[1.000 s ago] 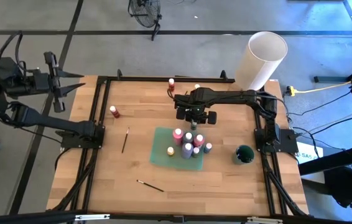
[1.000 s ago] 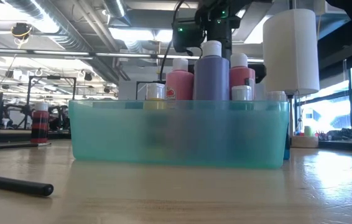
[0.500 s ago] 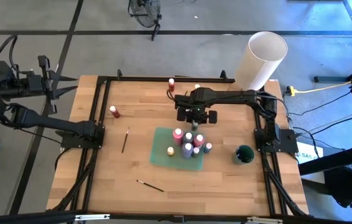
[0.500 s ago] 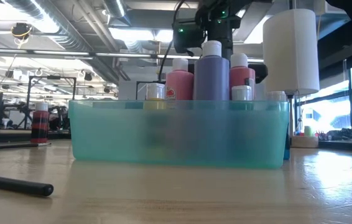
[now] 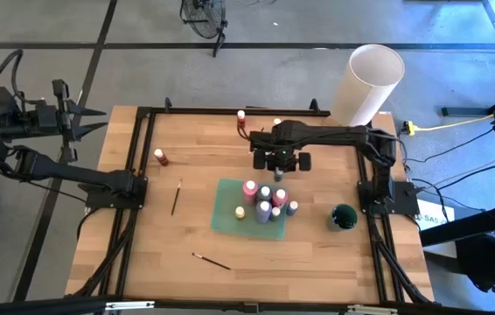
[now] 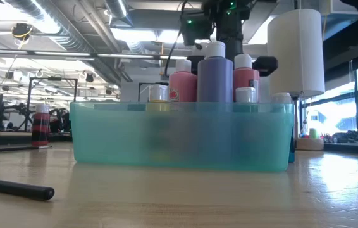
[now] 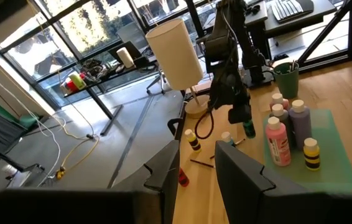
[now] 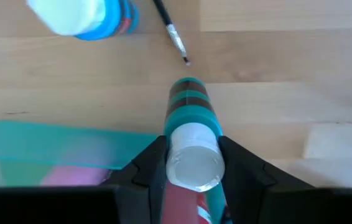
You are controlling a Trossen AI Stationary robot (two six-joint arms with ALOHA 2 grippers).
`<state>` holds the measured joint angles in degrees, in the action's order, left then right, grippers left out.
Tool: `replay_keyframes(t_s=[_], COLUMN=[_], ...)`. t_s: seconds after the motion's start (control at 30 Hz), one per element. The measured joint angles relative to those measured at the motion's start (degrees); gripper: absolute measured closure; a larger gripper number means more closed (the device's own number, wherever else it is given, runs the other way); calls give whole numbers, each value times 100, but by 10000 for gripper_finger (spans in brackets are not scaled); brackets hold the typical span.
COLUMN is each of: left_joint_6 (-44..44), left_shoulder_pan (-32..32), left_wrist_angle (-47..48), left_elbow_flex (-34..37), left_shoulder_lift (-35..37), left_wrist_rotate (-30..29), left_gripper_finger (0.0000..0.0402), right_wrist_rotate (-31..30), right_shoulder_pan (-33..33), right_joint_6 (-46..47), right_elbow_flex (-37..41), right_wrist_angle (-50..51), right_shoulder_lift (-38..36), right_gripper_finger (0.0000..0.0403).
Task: Pick & Place Paint Supplies
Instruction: Put the green paint bottle into the light green bin
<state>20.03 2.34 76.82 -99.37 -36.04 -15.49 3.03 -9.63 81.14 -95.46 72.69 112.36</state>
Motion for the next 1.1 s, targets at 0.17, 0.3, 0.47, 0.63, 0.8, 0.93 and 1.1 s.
replay_keyframes(t_s=[0.17,0.3,0.47,0.63,0.8,0.93,1.1], left_joint_6=[2,1,7,9,22,68,23], left_shoulder_pan=[-1,0,-1,0,0,0,0], left_wrist_angle=[0,0,0,0,16,17,17], left_elbow_flex=[0,0,0,0,0,0,0], left_shoulder_lift=[1,-1,-1,-1,-1,-1,-3], left_wrist_rotate=[4,9,15,15,7,-31,-28], left_gripper_finger=[304,304,304,304,304,304,304], right_wrist_rotate=[-6,-246,-599,-782,-1111,-1204,-1005], right_shoulder_pan=[0,4,56,313,759,1230,2004], right_joint_6=[28,46,46,-95,-203,-448,-945], right_elbow_flex=[0,-174,-855,-2016,-2955,-3553,-3822], right_wrist_angle=[274,511,1046,1740,1725,1731,1697], right_shoulder_lift=[-248,-490,-751,-771,-764,-779,-772], right_gripper_finger=[282,282,282,282,282,282,282])
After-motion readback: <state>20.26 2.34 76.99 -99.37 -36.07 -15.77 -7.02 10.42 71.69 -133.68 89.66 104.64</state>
